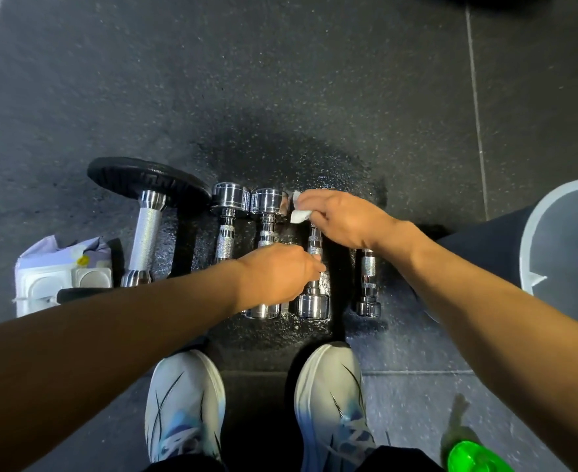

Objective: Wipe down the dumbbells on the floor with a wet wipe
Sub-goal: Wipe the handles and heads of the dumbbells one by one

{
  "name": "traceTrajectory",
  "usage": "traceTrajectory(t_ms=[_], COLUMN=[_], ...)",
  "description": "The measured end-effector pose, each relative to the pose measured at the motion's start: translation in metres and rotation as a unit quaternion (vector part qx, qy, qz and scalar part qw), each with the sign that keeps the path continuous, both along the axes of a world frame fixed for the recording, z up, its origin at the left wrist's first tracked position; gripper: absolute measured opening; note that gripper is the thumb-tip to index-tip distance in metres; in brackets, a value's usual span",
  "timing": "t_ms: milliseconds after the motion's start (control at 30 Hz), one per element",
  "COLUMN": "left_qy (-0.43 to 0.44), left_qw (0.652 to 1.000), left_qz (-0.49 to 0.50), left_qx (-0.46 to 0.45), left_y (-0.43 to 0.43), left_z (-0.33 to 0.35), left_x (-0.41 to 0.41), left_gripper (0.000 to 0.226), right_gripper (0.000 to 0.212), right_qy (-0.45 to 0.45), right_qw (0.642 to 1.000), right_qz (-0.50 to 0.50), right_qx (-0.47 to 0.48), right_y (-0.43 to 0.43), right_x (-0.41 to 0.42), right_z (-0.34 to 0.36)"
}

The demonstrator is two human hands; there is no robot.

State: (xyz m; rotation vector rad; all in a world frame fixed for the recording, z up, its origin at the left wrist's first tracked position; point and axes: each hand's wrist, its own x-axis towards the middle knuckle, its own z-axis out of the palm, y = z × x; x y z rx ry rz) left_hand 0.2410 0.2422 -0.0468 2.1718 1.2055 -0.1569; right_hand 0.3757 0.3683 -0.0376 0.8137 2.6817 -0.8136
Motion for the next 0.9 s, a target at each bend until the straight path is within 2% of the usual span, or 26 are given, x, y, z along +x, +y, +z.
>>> traceTrajectory(t_ms=[167,233,267,333,433,467,500,533,600,667,767,900], left_qy=[-0.013,-0.021,-0.02,-0.004,0.013,0.013,0.01,0.009,0.021,0.018,0.013,0.026], left_qw=[1.0,0.999,0.999,1.0,0.999,0.999,0.999,0.999,0.999,0.998,0.996,0.997], left_qz=[-0.004,0.004,0.0,-0.013,-0.03,-0.033,-0.034,-0.033,-0.037,-0.05,-0.077,-0.067], left_qx=[-0.02,-0.035,-0.035,-0.017,0.001,0.004,0.006,0.007,0.012,0.017,0.039,0.034], left_y=[0.003,0.003,0.003,0.003,0.001,0.001,0.001,0.0,-0.004,-0.006,-0.012,-0.023], left_z=[0.003,-0.002,-0.005,-0.008,0.002,0.004,0.005,0.004,0.002,0.004,0.009,0.002], left_x=[0.001,-0.001,-0.003,-0.006,-0.003,-0.003,-0.003,-0.005,-0.01,-0.012,-0.009,-0.008], left_gripper=[0.057,0.057,0.055,0.048,0.045,0.045,0.045,0.045,0.04,0.034,0.026,0.024], right_gripper=[0.042,0.042,0.041,0.025,0.012,0.014,0.02,0.02,0.006,0.02,0.035,0.05], right_qy=[-0.067,-0.05,-0.015,0.053,0.117,0.134,0.135,0.134,0.112,0.068,-0.008,-0.091], right_qw=[0.985,0.959,0.928,0.834,0.728,0.698,0.688,0.696,0.767,0.821,0.858,0.883], right_qz=[-0.161,-0.275,-0.358,-0.5,-0.586,-0.606,-0.611,-0.607,-0.57,-0.534,-0.5,-0.456], right_qx=[0.0,-0.045,-0.101,-0.227,-0.334,-0.358,-0.369,-0.359,-0.272,-0.189,-0.116,-0.065], right_y=[-0.02,-0.035,-0.045,-0.062,-0.071,-0.07,-0.069,-0.068,-0.068,-0.069,-0.076,-0.083], right_x=[0.009,0.012,0.012,0.009,0.01,0.013,0.016,0.018,0.017,0.011,0.004,0.002], right_z=[0.008,0.004,0.005,0.005,0.001,-0.002,-0.005,-0.008,-0.014,-0.021,-0.02,-0.021])
